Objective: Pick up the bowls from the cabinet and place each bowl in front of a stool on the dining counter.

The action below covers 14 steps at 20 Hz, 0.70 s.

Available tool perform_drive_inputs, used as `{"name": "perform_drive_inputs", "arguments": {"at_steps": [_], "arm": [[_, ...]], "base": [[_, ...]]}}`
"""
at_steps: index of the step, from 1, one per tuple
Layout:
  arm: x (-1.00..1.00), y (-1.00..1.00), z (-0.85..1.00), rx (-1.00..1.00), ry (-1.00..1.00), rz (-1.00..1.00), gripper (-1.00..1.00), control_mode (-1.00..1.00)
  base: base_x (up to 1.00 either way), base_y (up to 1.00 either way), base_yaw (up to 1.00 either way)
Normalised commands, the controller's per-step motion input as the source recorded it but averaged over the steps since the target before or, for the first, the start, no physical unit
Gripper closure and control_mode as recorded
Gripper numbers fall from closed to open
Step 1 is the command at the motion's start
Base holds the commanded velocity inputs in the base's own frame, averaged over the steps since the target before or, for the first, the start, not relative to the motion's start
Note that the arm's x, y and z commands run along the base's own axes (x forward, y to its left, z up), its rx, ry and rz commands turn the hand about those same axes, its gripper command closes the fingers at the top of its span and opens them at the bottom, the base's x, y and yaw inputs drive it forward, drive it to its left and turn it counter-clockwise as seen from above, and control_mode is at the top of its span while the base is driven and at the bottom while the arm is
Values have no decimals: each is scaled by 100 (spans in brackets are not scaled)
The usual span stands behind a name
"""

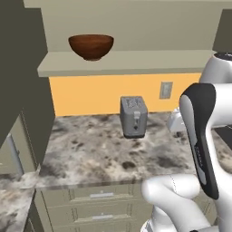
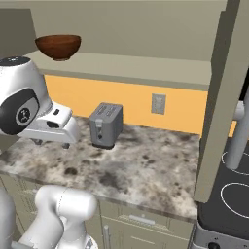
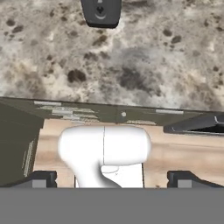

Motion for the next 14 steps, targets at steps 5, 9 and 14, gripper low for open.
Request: {"name": "perform_drive_inputs", "arguments": {"at_steps": [5,9,14], "arm": [[0,0,0,0,0,0,-100,100],[0,8,0,0,-2,0,-100,-100],[2,21,9,4,-9,-2,-100,-100]], "base": [[30,21,-2],[0,8,0],[0,0,0]]}}
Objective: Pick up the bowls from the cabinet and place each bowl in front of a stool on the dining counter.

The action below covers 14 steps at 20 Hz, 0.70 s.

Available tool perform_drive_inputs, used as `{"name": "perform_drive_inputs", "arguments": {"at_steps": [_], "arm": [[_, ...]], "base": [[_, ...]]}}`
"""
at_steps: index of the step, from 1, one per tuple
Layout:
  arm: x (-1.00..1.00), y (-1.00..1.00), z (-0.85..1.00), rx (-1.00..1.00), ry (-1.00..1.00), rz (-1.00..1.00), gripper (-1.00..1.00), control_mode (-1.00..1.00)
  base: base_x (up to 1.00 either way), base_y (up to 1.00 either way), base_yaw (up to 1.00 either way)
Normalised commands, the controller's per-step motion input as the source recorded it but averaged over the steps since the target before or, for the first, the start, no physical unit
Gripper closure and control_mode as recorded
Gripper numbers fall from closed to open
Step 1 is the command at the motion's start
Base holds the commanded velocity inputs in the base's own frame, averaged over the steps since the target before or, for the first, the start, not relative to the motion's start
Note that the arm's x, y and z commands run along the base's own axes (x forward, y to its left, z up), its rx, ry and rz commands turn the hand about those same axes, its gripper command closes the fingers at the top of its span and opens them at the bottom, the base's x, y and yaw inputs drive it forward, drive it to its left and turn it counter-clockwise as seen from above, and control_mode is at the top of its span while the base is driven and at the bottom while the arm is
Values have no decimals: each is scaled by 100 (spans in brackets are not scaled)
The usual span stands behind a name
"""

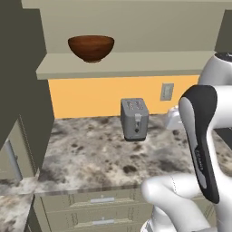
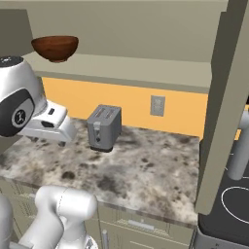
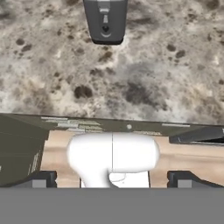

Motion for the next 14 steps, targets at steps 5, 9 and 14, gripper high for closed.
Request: {"name": "perform_drive_inputs", "arguments": {"at_steps": [5,9,14], "arm": [[12,71,40,-1,-16,-4,-100,-100],[35,19,27,-16,-4,15,-100,-100],[25,37,33,-16,-11,22,-100,-100]], "base": [[0,0,0],[0,0,0],[0,0,0]]}}
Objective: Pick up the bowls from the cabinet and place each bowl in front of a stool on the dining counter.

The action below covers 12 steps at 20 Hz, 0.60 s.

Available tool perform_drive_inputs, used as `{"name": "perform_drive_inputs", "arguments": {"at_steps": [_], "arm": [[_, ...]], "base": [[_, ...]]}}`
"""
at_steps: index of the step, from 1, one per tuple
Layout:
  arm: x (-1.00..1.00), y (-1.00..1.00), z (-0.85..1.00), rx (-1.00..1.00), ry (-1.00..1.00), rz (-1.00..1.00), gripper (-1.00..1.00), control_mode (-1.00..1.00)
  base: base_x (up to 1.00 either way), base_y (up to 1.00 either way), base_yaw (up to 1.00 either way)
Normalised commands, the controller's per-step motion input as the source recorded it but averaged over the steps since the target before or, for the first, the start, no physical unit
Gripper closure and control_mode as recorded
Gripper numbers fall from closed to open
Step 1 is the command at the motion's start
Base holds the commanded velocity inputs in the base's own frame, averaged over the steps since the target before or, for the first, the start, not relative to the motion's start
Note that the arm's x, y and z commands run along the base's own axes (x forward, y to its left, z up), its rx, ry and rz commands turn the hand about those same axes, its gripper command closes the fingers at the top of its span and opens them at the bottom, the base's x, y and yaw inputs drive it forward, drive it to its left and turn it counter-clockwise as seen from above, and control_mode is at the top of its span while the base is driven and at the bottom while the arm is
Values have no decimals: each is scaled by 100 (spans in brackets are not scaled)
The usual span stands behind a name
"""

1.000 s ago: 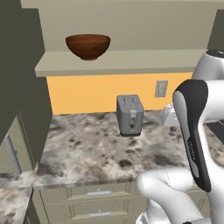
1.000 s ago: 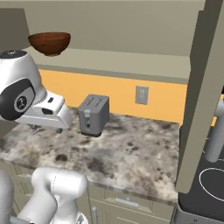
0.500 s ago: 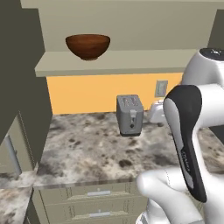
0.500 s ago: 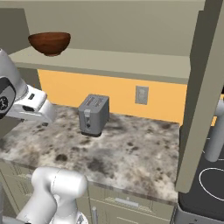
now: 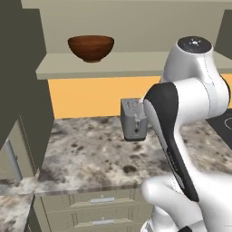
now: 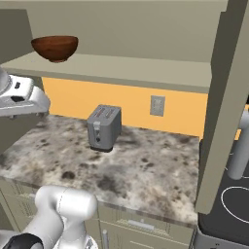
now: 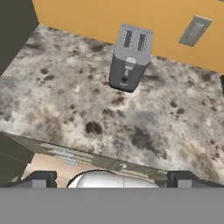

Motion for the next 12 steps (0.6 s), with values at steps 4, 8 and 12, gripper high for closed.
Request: {"name": "perform_drive_inputs", "arguments": {"at_steps": [4,8,12], "arm": [[2,54,37,-23,-40,16,-100,-100],[36,20,31,-20,-29,29,-100,-100],[49,0,61,-19,-4,38,-100,-100]], "base": [[0,0,0],[0,0,0],[0,0,0]]}}
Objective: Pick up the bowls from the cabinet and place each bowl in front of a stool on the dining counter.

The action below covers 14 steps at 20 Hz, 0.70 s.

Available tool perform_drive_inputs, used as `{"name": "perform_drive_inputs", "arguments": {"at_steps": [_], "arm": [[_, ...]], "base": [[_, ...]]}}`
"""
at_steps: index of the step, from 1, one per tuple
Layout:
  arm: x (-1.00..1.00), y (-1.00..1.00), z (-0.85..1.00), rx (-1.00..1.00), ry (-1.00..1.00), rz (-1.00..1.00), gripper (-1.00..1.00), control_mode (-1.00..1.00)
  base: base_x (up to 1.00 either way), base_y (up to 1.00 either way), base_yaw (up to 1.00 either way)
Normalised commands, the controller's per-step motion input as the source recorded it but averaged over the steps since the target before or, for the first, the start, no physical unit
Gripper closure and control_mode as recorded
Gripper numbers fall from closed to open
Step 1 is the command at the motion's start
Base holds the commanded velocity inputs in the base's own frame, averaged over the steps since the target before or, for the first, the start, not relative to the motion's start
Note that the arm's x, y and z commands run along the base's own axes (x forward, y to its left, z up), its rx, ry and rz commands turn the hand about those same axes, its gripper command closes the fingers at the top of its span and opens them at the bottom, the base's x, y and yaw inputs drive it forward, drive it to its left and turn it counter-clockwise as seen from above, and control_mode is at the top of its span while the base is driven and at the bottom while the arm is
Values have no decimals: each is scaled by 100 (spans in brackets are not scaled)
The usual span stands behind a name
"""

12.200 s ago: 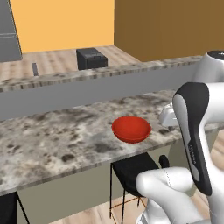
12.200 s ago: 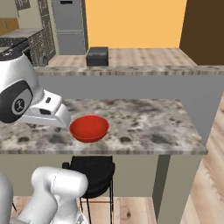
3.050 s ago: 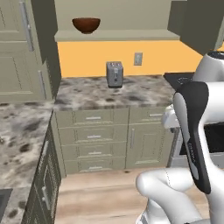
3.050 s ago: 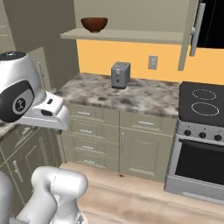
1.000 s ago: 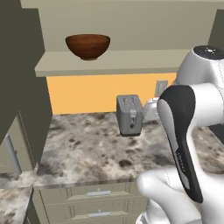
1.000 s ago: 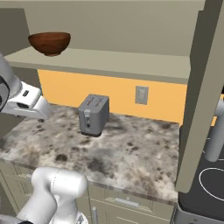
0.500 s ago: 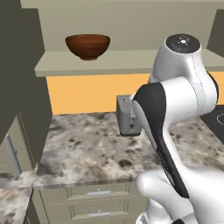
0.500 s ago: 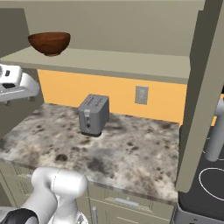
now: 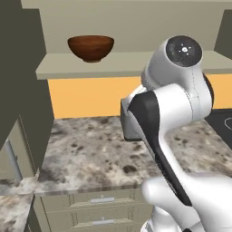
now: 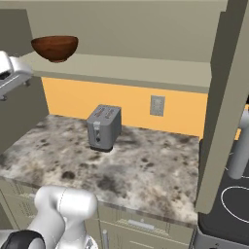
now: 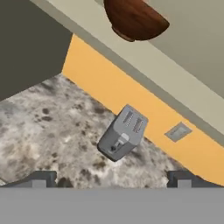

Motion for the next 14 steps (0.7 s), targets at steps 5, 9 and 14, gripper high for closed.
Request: {"name": "perform_drive_inputs", "arguments": {"at_steps": [5,9,14], "arm": [[10,6,45,-32,0,23,-100,-100],[3,42,0,-38,-9,0,-100,-100],[24,58,5,-40,-9,0,-100,-100]], "base": [[0,0,0],[0,0,0],[0,0,0]]}}
